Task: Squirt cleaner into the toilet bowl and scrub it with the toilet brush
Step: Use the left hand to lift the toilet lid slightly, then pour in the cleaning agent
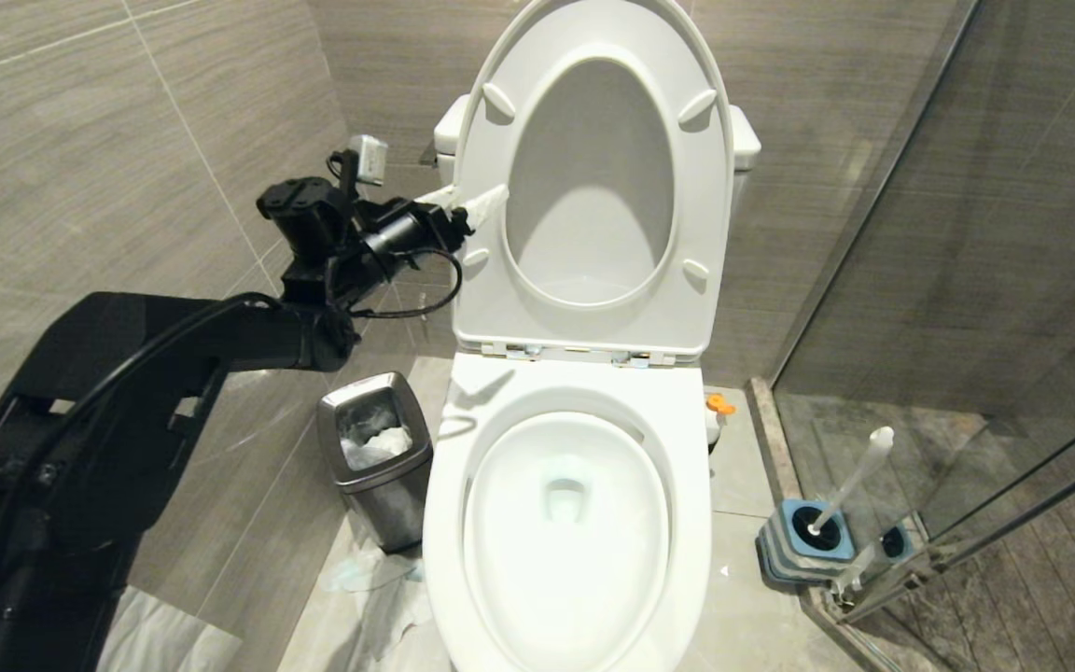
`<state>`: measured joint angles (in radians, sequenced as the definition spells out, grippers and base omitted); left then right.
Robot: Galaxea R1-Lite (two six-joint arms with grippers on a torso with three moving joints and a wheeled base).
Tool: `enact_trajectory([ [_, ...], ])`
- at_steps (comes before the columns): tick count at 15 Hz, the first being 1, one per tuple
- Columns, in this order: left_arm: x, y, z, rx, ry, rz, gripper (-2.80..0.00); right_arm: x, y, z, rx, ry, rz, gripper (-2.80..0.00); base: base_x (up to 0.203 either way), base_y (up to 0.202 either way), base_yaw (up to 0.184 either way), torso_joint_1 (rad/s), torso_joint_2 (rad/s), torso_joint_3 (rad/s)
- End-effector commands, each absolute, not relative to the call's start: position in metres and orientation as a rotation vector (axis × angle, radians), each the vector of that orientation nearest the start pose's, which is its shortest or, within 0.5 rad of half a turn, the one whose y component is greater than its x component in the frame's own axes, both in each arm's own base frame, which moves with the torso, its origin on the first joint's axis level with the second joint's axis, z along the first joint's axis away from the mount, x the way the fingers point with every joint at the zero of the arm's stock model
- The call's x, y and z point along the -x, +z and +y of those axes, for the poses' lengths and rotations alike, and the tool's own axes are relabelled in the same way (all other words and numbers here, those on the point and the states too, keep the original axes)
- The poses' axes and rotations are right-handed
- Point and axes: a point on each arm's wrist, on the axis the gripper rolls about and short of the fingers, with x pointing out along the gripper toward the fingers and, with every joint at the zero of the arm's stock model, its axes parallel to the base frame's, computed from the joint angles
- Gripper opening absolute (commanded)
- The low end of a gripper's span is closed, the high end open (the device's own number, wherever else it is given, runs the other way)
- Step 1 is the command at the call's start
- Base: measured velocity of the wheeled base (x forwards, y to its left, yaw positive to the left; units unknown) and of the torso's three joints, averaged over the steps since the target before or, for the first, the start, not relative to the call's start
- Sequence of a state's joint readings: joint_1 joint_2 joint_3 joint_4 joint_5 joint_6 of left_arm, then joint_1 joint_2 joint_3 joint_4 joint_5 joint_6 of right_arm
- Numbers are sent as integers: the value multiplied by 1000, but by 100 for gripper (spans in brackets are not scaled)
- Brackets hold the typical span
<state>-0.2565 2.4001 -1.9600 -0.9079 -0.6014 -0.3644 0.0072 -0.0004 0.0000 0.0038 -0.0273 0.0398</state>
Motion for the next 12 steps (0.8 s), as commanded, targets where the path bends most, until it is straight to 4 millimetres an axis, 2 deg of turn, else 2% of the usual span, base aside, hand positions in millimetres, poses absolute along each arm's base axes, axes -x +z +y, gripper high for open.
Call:
enact_trajectory([
  [1,-457,288,-126,247,-917,-389,0,23,75,-1,-40,-20,5,-280,0,0,0,0,0,0],
  [3,-441,315,-118,245,-914,-401,0,23,75,-1,-40,-20,6,-280,0,0,0,0,0,0],
  [7,-395,369,-100,249,-894,-371,0,23,75,-1,-40,-20,6,-280,0,0,0,0,0,0],
  [12,-341,412,-87,257,-875,-285,0,23,75,-1,-40,-20,4,-280,0,0,0,0,0,0],
])
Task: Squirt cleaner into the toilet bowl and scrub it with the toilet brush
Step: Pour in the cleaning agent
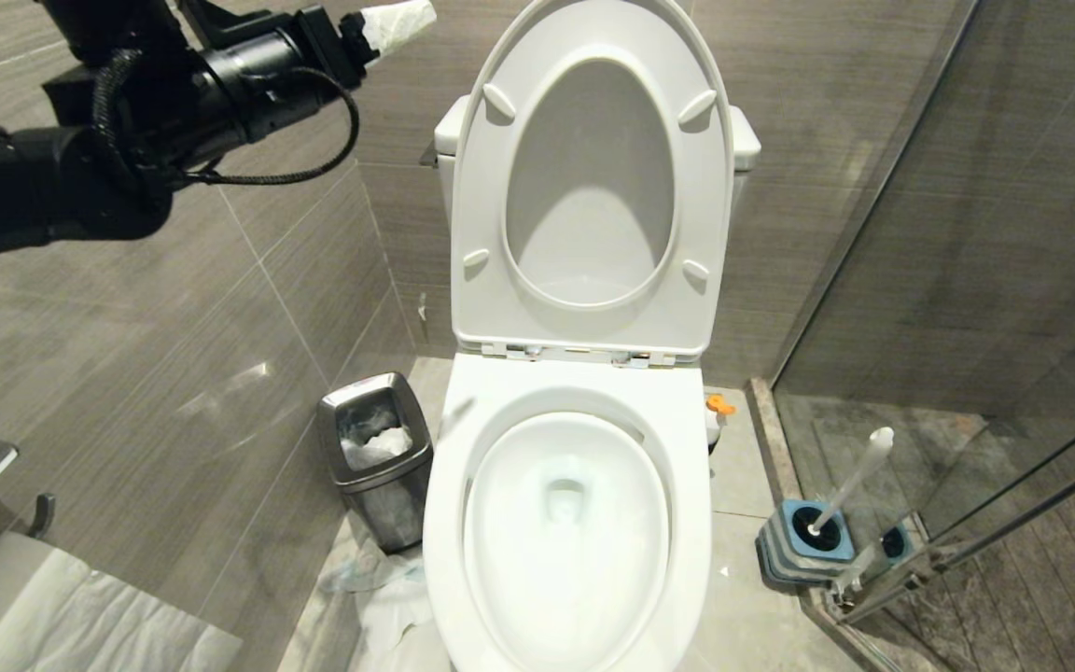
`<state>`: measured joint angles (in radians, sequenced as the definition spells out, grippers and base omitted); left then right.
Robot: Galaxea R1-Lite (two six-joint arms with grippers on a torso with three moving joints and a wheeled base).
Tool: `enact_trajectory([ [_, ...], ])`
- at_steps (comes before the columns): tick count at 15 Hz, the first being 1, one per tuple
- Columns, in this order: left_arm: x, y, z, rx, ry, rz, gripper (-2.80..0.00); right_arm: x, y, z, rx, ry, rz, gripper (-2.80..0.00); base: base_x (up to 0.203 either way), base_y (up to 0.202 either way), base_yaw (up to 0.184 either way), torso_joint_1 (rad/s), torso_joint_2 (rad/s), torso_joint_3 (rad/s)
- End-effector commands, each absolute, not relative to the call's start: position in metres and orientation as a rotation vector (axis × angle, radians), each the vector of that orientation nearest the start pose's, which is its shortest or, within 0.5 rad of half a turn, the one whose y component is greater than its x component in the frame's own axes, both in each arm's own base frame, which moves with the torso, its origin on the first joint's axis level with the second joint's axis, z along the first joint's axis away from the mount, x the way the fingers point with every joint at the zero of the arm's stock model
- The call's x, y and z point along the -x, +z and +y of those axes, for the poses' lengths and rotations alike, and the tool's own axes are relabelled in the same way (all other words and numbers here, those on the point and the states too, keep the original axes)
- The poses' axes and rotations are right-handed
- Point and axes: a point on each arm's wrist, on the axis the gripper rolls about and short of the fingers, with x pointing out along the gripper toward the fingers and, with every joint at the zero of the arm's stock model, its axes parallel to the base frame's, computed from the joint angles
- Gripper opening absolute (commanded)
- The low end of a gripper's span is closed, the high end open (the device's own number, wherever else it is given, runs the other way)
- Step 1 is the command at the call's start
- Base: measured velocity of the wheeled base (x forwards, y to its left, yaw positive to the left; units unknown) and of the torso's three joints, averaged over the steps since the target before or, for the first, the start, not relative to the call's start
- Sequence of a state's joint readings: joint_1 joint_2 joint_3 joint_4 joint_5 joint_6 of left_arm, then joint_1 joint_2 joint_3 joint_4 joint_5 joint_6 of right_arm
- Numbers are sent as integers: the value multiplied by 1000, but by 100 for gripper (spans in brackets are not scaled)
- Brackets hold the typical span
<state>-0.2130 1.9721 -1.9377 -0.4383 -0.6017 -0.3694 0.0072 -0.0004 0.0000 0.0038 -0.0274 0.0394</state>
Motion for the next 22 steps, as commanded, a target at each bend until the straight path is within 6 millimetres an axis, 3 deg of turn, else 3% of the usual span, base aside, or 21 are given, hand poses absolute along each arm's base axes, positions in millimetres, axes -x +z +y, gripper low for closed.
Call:
enact_trajectory([
  [1,-329,418,-85,256,-871,-259,0,23,75,-1,-40,-20,6,-280,0,0,0,0,0,0],
  [8,-279,426,-70,126,-700,-81,0,23,75,-1,-40,-20,5,-280,0,0,0,0,0,0],
  [15,-189,432,-51,137,-544,156,0,23,75,-1,-40,-20,6,-280,0,0,0,0,0,0],
  [22,-173,436,-39,44,-431,118,0,23,75,-1,-40,-20,4,-280,0,0,0,0,0,0],
])
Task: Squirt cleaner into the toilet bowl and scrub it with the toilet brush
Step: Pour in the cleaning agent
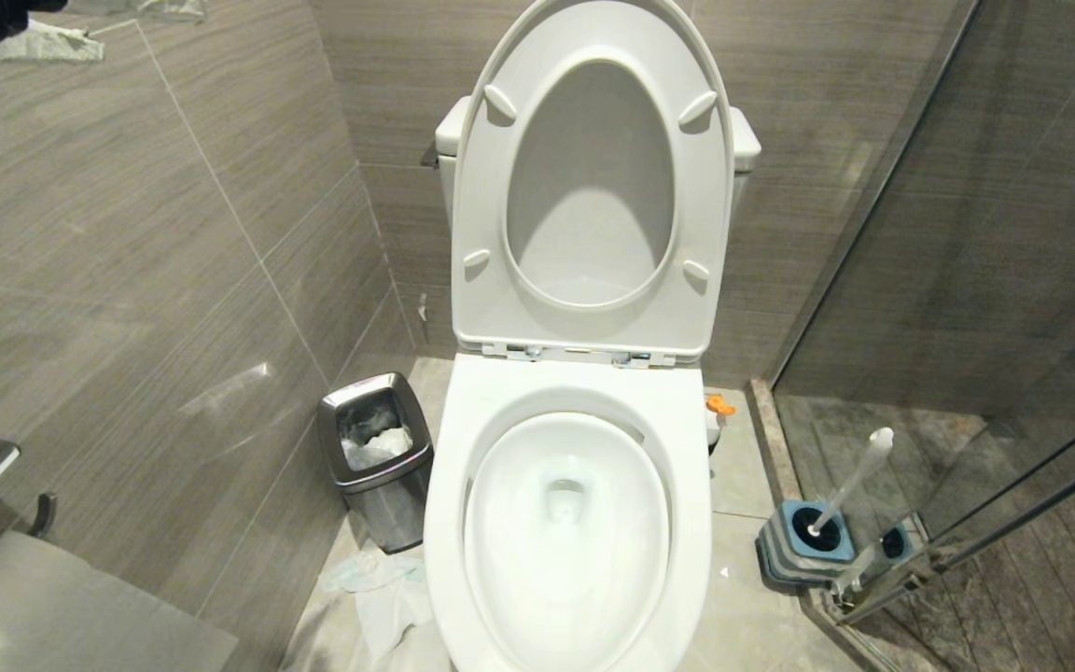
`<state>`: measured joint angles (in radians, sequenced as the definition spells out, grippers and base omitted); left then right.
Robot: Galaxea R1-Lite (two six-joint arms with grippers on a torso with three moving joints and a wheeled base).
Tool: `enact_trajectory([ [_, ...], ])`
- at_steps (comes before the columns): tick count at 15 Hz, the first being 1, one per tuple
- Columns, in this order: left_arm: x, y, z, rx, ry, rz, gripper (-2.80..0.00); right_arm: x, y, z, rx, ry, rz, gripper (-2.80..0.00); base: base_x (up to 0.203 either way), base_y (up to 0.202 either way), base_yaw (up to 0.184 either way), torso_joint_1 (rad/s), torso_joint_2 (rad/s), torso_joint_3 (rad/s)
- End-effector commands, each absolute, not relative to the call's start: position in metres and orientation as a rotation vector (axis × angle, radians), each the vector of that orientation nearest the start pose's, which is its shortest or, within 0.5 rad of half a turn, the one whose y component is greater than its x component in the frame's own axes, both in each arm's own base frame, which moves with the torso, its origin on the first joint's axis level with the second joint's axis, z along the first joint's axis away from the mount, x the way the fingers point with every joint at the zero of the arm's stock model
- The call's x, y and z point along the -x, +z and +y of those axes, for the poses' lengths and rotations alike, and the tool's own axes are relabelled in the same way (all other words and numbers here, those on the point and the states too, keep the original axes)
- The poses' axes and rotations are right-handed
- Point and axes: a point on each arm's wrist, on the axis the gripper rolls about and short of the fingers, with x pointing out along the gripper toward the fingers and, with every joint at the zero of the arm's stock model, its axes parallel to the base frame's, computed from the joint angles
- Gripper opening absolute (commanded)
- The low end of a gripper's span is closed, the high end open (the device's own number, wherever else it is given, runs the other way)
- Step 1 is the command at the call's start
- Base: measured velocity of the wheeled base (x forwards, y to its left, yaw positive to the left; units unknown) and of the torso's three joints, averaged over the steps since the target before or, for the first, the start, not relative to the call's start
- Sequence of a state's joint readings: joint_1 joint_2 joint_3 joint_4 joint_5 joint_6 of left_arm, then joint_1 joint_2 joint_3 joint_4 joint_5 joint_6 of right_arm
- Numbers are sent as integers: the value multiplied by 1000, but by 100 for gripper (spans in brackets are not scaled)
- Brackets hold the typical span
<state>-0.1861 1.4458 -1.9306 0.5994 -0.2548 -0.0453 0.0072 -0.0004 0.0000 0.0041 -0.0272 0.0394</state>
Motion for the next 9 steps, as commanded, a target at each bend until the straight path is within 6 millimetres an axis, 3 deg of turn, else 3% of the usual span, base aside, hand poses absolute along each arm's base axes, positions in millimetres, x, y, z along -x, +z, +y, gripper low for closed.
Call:
enact_trajectory([
  [1,-172,434,-41,40,-431,125,0,23,75,-1,-40,-20,6,-280,0,0,0,0,0,0],
  [4,-163,430,-39,-32,-409,119,0,23,75,-1,-40,-20,6,-280,0,0,0,0,0,0],
  [9,-142,433,-30,-130,-202,103,0,23,75,-1,-40,-20,6,-280,0,0,0,0,0,0],
])
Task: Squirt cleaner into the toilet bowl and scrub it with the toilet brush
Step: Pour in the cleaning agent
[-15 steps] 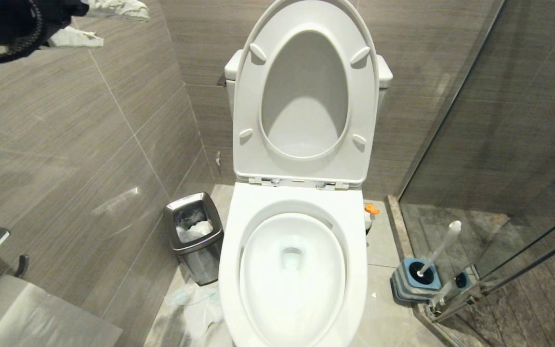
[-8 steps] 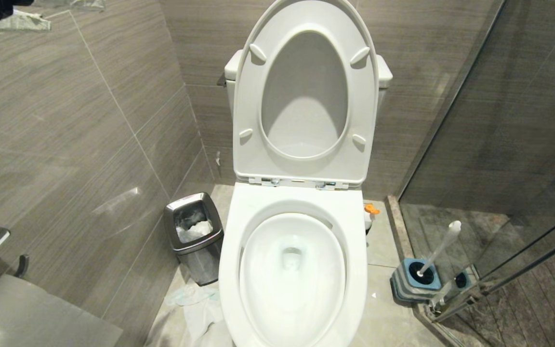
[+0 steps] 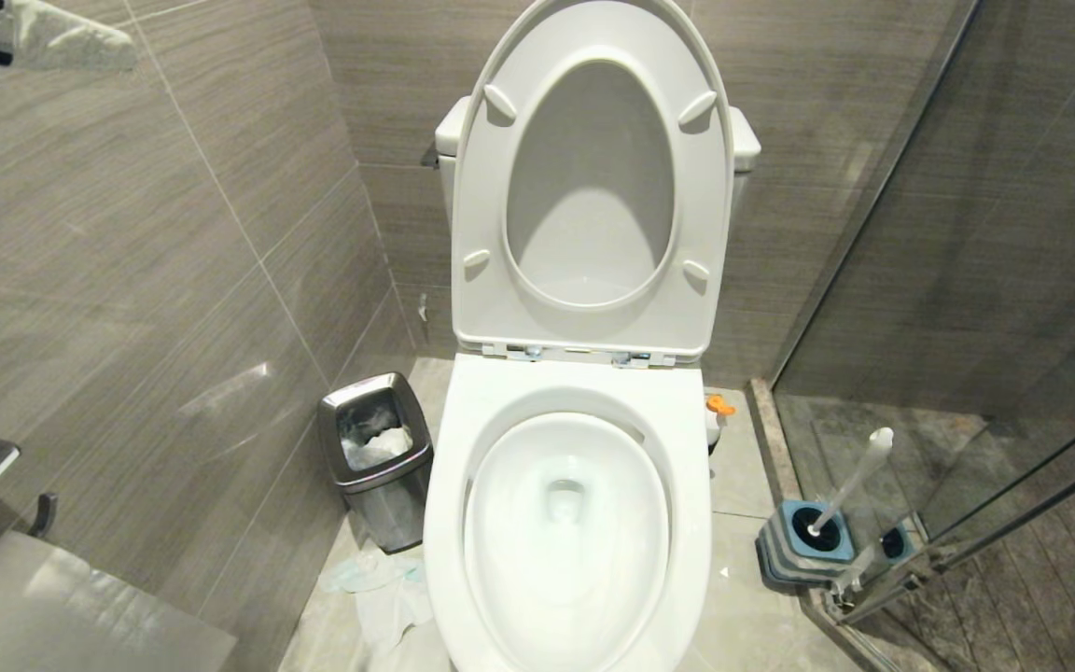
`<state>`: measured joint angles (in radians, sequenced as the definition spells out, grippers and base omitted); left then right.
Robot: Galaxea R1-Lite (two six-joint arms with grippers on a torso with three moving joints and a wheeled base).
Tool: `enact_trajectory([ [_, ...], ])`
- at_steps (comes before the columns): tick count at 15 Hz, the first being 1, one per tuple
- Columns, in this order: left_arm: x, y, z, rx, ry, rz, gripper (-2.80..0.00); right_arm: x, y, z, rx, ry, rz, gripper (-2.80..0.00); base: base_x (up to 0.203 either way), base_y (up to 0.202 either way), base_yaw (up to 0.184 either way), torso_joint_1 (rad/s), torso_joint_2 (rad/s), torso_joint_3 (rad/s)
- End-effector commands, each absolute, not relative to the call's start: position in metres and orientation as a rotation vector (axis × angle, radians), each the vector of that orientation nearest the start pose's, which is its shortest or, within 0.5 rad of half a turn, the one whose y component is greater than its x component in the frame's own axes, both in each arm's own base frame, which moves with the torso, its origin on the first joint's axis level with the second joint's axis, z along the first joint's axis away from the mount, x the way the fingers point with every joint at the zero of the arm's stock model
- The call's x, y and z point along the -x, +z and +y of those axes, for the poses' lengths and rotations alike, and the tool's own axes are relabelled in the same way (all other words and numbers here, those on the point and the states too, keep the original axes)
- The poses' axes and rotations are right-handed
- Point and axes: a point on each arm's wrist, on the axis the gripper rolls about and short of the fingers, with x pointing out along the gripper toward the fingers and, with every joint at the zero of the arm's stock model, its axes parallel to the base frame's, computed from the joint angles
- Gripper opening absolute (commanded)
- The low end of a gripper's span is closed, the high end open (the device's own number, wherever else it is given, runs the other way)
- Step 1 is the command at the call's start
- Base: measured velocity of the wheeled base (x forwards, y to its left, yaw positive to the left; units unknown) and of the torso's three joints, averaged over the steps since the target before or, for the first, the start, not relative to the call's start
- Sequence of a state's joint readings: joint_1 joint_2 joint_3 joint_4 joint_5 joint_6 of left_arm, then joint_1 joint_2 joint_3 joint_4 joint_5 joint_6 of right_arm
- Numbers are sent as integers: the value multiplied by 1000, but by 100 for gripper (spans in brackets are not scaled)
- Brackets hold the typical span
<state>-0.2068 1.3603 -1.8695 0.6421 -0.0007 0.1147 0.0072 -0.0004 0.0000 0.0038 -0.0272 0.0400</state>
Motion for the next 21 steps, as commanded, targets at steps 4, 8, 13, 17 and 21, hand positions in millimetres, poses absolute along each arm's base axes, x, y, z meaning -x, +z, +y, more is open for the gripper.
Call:
enact_trajectory([
  [4,-125,432,-26,-138,-202,105,-280,23,75,-1,-40,-20,6,-280,0,0,0,0,0,0],
  [8,-107,435,-18,-71,-168,75,-280,23,75,-1,-40,-20,5,-280,0,0,0,0,0,0],
  [13,-96,435,-14,-26,-114,61,-280,23,75,-1,-40,-20,6,-280,0,0,0,0,0,0],
  [17,-94,440,-9,-22,-53,11,-280,23,75,-1,-40,-20,6,-280,0,0,0,0,0,0],
  [21,-59,429,-4,-20,-41,-8,-280,23,75,-1,-40,-20,6,-280,0,0,0,0,0,0],
])
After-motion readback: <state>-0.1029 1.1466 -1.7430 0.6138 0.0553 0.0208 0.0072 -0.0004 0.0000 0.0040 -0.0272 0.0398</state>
